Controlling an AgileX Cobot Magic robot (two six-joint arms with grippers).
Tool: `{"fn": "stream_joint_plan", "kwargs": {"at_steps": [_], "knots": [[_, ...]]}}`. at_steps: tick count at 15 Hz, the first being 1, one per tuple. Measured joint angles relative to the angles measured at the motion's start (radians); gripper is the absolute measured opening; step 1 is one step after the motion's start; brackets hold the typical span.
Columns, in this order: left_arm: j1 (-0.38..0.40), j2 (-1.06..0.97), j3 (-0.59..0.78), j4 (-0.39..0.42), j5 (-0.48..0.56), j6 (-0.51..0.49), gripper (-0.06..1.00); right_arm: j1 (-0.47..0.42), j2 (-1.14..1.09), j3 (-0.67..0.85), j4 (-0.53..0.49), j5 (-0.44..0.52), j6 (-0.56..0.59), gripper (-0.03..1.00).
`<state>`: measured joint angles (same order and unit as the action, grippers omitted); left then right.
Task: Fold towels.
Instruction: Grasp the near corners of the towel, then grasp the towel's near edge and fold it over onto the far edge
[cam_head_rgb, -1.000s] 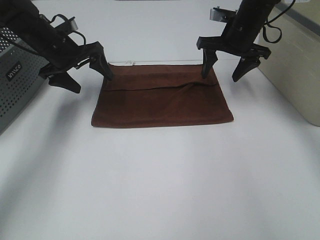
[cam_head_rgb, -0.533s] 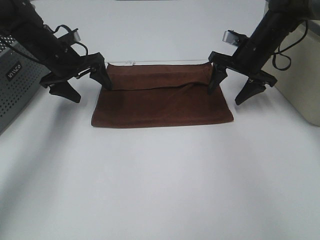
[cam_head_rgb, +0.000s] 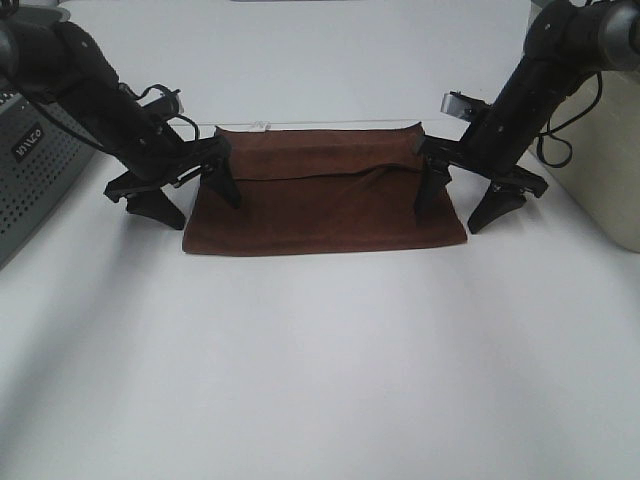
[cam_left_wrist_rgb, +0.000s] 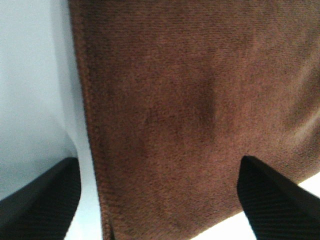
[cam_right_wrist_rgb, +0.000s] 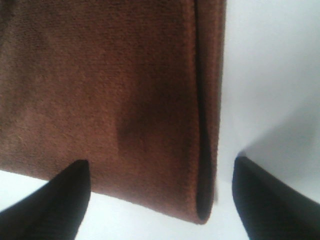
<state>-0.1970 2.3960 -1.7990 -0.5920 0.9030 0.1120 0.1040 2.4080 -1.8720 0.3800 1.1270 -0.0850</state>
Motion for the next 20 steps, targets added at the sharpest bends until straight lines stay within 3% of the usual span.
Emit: {"fn": "stream_joint_plan", "kwargs": {"at_steps": [3, 6, 7, 8, 9, 12, 15, 18, 19, 20], "knots": [[-0.011, 0.009, -0.002, -0.007, -0.015, -0.015, 0.68, 0.0, 0.02, 0.0, 0.077, -0.025, -0.036, 0.62], [-0.011, 0.02, -0.002, -0.003, -0.022, -0.022, 0.3, 0.0, 0.029, 0.0, 0.078, -0.066, -0.03, 0.32], [-0.011, 0.021, -0.002, 0.001, -0.022, -0.022, 0.13, 0.0, 0.03, 0.0, 0.053, -0.068, -0.008, 0.17], [-0.011, 0.021, -0.002, 0.006, -0.018, -0.022, 0.03, 0.0, 0.031, 0.0, 0.033, -0.069, 0.016, 0.04], [-0.011, 0.021, -0.002, 0.008, -0.011, -0.022, 0.01, 0.001, 0.031, 0.0, 0.013, -0.064, 0.039, 0.0], [-0.011, -0.012, -0.002, 0.072, 0.023, -0.04, 0.01, 0.003, -0.008, 0.009, -0.052, -0.038, 0.068, 0.0], [-0.011, -0.066, 0.006, 0.087, 0.088, -0.043, 0.01, 0.003, -0.089, 0.1, -0.034, -0.039, 0.068, 0.0], [-0.031, -0.141, 0.187, 0.094, 0.075, -0.043, 0.01, 0.005, -0.212, 0.36, 0.005, -0.126, 0.041, 0.0], [-0.031, -0.141, 0.187, 0.094, 0.075, -0.043, 0.01, 0.005, -0.212, 0.36, 0.005, -0.126, 0.041, 0.0], [-0.053, -0.198, 0.316, 0.097, 0.041, -0.043, 0.01, 0.021, -0.259, 0.493, 0.016, -0.176, 0.02, 0.0]]}}
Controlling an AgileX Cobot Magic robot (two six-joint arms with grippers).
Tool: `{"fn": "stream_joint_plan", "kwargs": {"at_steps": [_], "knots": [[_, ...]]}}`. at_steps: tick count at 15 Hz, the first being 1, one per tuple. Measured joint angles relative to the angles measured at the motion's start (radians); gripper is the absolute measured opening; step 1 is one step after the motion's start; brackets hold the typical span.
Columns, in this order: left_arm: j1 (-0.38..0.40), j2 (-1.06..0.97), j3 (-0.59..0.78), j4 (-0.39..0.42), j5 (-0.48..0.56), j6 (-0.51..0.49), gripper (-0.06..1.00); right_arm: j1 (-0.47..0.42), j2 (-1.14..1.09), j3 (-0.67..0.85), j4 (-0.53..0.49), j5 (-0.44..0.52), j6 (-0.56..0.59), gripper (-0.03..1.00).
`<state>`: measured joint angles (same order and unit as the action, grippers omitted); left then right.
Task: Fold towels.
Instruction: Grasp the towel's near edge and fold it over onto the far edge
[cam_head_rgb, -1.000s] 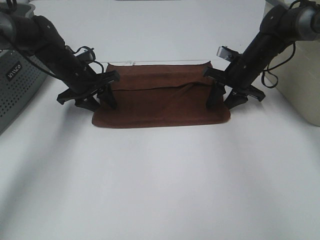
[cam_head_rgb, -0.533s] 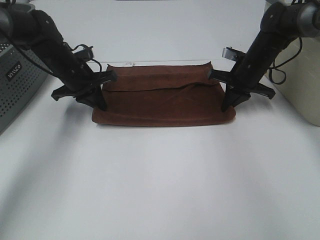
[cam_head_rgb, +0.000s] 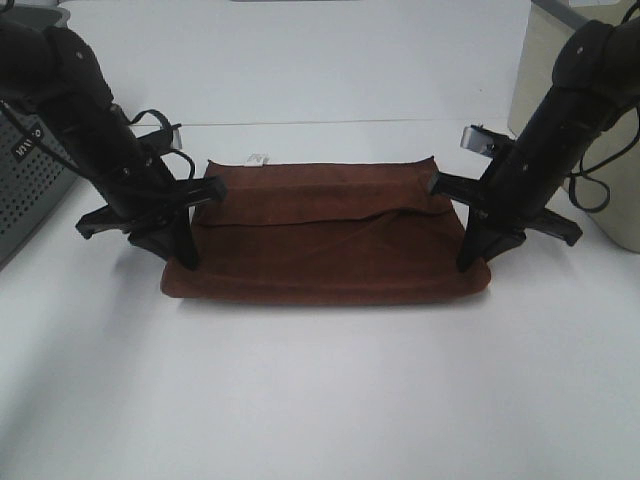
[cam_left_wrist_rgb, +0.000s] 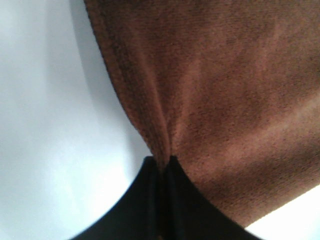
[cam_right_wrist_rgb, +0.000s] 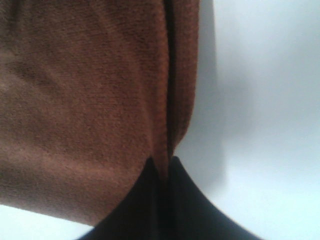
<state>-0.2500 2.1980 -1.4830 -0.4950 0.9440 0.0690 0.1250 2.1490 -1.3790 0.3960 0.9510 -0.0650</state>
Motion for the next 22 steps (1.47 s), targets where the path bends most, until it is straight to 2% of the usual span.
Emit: {"fn": "stream_joint_plan", "kwargs": {"at_steps": [2, 6, 10, 13, 17, 22], "knots": [[-0.005, -0.047, 0.096, 0.008, -0.025, 0.0, 0.01, 0.029, -0.014, 0.078, 0.004, -0.032, -0.011, 0.0], [-0.003, -0.107, 0.109, 0.071, -0.035, -0.027, 0.01, 0.037, -0.044, 0.087, 0.009, -0.073, -0.015, 0.0], [0.011, -0.108, 0.043, 0.085, -0.075, -0.053, 0.01, 0.037, -0.069, -0.047, 0.005, -0.077, -0.015, 0.0], [0.012, -0.108, -0.033, 0.083, -0.146, -0.069, 0.01, 0.029, -0.067, -0.164, -0.013, -0.079, -0.008, 0.0], [0.012, -0.038, -0.146, 0.08, -0.248, -0.145, 0.01, 0.001, 0.02, -0.288, -0.029, -0.086, -0.006, 0.0], [0.012, 0.079, -0.197, 0.074, -0.405, -0.204, 0.01, 0.002, 0.153, -0.35, -0.025, -0.197, -0.007, 0.0]]}}
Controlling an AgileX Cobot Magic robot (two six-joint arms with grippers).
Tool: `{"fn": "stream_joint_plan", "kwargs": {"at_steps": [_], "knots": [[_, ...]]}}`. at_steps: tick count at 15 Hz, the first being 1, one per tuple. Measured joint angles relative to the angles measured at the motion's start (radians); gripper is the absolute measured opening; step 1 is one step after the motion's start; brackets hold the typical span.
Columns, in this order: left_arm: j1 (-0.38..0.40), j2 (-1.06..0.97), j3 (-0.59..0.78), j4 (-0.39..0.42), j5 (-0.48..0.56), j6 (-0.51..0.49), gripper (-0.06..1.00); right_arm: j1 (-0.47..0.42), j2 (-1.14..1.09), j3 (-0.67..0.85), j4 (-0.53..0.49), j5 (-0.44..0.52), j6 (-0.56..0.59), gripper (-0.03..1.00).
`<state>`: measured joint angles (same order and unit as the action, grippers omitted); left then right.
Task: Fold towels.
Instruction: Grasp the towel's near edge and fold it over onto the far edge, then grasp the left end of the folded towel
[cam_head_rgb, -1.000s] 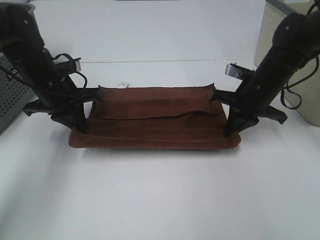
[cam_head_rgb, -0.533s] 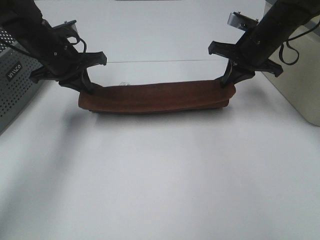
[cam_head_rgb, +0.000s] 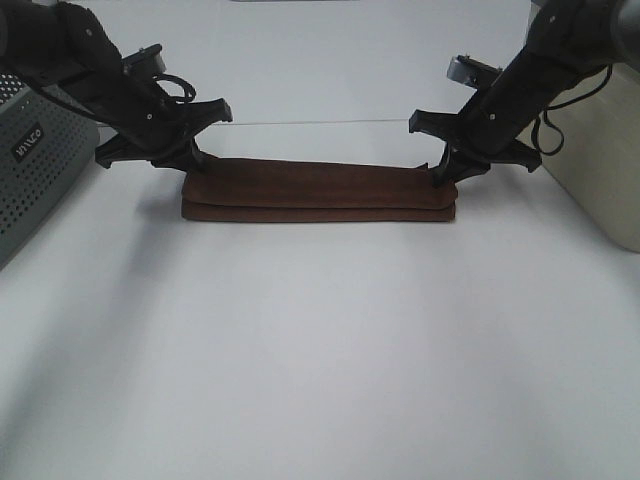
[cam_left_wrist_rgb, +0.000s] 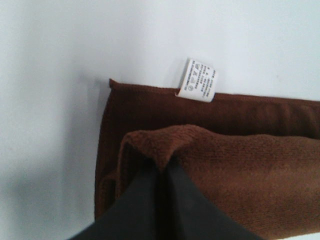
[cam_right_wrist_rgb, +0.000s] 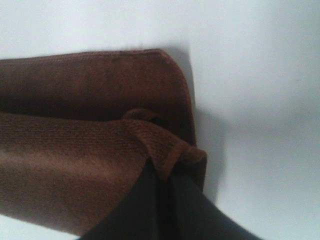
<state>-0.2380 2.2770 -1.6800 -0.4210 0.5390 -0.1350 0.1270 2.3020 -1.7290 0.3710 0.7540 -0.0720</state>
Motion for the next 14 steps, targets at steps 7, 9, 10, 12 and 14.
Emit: {"fn": "stream_joint_plan", "kwargs": {"at_steps": [7, 9, 10, 12, 14], "knots": [[0.001, 0.027, 0.0, -0.022, -0.099, 0.024, 0.79, 0.0, 0.036, -0.002, 0.006, -0.031, 0.0, 0.65], [0.001, 0.027, 0.0, 0.021, -0.086, 0.036, 0.84, 0.0, 0.005, -0.004, -0.007, -0.023, 0.0, 0.75], [0.001, 0.027, 0.0, 0.042, -0.072, 0.039, 0.84, 0.0, -0.011, -0.005, -0.02, -0.013, 0.0, 0.76], [0.001, 0.031, 0.0, 0.063, -0.052, 0.042, 0.83, 0.0, -0.023, -0.006, -0.027, -0.002, 0.001, 0.77], [0.001, 0.052, -0.004, 0.03, -0.036, 0.042, 0.81, 0.0, -0.022, -0.006, -0.031, 0.0, 0.001, 0.77]]}}
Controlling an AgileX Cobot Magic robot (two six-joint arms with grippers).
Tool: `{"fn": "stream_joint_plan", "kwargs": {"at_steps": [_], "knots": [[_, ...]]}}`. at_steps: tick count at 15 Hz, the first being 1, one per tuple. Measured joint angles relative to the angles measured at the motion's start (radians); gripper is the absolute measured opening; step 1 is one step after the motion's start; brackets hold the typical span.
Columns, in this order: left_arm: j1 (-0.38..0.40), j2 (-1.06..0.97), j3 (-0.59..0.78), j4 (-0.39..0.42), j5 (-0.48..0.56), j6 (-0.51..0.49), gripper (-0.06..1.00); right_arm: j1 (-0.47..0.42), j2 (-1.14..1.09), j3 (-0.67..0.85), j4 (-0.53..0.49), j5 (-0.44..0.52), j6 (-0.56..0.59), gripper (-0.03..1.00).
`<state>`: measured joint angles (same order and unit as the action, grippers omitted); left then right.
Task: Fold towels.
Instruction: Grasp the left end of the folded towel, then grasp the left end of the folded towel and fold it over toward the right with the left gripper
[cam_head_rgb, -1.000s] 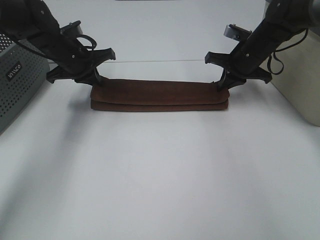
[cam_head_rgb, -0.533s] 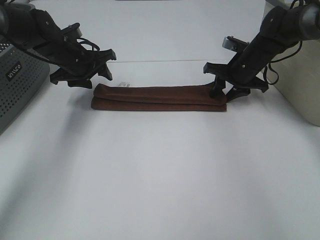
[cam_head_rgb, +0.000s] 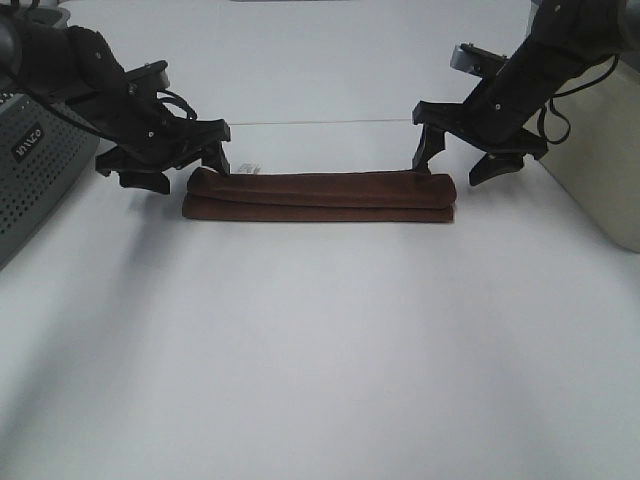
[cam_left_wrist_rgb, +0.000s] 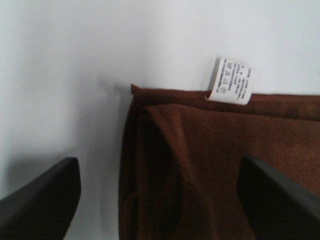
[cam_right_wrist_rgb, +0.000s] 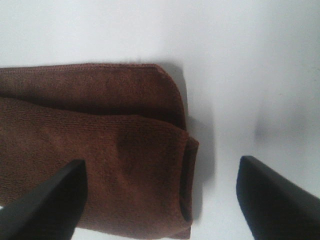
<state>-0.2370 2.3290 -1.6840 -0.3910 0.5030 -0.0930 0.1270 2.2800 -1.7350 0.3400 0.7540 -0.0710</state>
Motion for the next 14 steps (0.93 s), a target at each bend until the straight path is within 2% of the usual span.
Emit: {"fn": "stream_joint_plan", "kwargs": {"at_steps": [2, 4, 5, 8, 9, 11, 14], "knots": [[0.0, 0.025, -0.002, -0.059, 0.002, 0.003, 0.76, 0.0, 0.0, 0.0, 0.0, 0.0, 0.0, 0.77], [0.0, 0.033, -0.003, -0.083, 0.0, 0.005, 0.66, 0.0, 0.0, 0.0, -0.003, 0.0, 0.0, 0.77], [0.0, 0.036, -0.003, -0.084, 0.004, 0.005, 0.57, 0.0, 0.0, 0.0, -0.003, 0.0, 0.0, 0.77], [0.0, 0.042, -0.003, -0.07, 0.021, 0.005, 0.18, 0.0, 0.0, 0.0, -0.003, 0.003, 0.001, 0.77], [0.0, 0.04, -0.003, -0.06, 0.024, 0.005, 0.09, 0.0, 0.0, 0.0, -0.003, 0.003, 0.001, 0.77], [0.003, 0.018, -0.003, 0.008, 0.052, 0.003, 0.07, 0.0, 0.0, 0.0, -0.003, 0.003, 0.001, 0.77], [0.037, -0.063, -0.003, 0.169, 0.134, -0.063, 0.07, 0.0, 0.0, 0.0, -0.003, 0.012, 0.001, 0.77]]}}
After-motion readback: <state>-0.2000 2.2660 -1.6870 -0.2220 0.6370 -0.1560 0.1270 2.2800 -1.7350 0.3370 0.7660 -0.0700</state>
